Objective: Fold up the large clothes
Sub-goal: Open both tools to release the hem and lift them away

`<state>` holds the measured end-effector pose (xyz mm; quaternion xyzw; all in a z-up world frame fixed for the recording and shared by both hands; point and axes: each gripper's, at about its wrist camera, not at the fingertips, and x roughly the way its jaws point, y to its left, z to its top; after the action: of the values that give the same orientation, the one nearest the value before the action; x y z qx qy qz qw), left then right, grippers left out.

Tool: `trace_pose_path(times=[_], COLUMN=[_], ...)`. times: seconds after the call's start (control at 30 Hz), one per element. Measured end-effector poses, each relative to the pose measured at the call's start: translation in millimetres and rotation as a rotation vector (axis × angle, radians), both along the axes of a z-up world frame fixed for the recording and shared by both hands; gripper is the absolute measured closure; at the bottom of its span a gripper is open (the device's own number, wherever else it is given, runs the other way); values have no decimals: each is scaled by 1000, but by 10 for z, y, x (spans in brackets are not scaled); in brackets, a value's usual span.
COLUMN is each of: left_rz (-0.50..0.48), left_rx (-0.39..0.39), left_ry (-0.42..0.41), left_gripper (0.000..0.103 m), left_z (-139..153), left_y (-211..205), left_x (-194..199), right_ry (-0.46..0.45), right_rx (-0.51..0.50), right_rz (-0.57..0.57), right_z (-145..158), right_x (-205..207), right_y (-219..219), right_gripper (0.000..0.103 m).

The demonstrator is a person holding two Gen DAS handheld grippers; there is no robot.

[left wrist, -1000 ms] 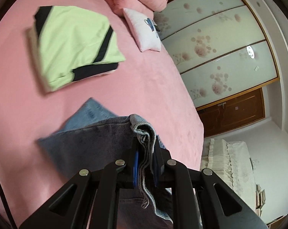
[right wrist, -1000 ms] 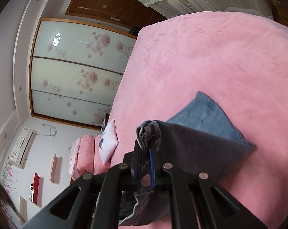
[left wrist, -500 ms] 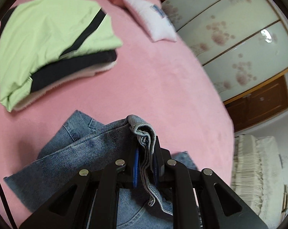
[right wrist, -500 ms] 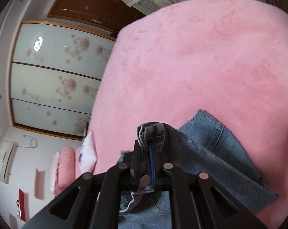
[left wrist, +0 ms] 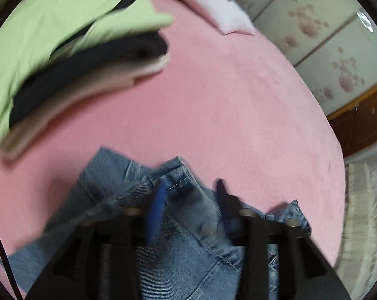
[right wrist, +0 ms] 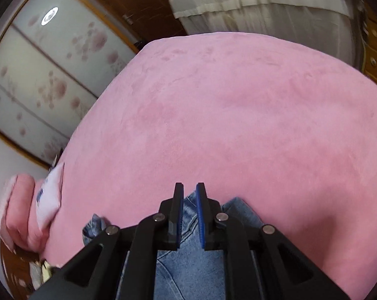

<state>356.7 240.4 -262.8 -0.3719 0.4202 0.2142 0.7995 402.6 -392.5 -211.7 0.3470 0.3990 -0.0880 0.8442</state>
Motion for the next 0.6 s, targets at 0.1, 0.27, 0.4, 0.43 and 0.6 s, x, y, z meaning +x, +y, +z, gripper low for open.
trace_pose_path(times=[0.1,0.27,0.4,0.43,0.6], left_rz=[-53,-136,-241,-268,-487], left_rx=[3,7,79,105,185], left_ry=[-7,103,153,165,218], left_gripper=[39,36,36,36,36], left_z=[94,212,321,341,348], left_y=[-96,-336,-626,-700,-1185], left_x=[-10,-141,-291,-332,-628], right_ry=[14,28,29,30,52], right_rx=[41,86,105,105,73], right_rz=[45,89,185,215,428], right_z=[-17,19,63,75,63], right_x=[-11,-144,-332,-385,-659], right_y=[69,233,462,541,1038], right_gripper=[93,93,93,93,93])
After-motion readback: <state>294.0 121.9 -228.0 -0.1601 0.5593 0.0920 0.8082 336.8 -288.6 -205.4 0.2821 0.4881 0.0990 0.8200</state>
